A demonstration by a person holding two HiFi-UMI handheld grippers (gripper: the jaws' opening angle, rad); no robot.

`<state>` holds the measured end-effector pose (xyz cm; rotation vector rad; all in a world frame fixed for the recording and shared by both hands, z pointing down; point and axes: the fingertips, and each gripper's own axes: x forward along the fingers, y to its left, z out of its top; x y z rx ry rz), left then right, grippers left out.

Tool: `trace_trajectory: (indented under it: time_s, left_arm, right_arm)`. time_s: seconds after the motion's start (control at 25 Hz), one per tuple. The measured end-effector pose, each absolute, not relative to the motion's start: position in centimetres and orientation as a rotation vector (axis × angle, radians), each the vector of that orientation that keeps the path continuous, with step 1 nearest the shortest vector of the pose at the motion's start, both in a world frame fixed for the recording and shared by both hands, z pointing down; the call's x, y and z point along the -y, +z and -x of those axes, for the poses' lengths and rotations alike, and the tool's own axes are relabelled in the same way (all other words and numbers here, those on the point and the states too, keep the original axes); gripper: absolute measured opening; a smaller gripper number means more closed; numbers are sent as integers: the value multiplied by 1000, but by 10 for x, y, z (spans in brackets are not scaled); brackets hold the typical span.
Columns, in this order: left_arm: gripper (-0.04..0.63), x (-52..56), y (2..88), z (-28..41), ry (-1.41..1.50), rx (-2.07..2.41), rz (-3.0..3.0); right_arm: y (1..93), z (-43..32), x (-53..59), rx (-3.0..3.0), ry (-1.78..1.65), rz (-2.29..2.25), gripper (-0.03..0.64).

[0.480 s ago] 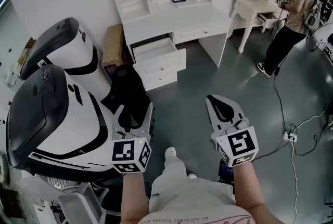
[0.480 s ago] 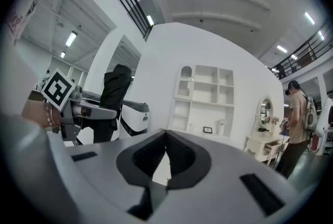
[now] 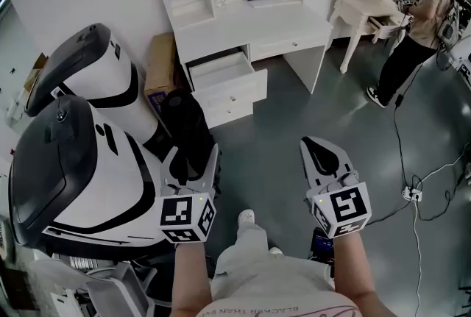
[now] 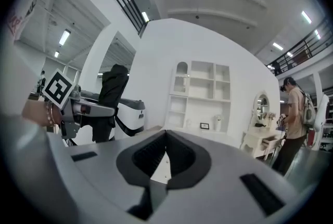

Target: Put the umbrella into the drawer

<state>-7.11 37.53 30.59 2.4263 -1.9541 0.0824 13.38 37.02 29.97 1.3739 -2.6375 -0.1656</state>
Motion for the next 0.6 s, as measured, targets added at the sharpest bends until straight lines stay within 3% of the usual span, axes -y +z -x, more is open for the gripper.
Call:
trace_trajectory:
  time_s: [0.6]
  left_arm:
    - [255, -221, 307, 137, 79, 1880, -2466]
  right_arm:
    - [293, -72, -228, 2570, -176, -1432, 9]
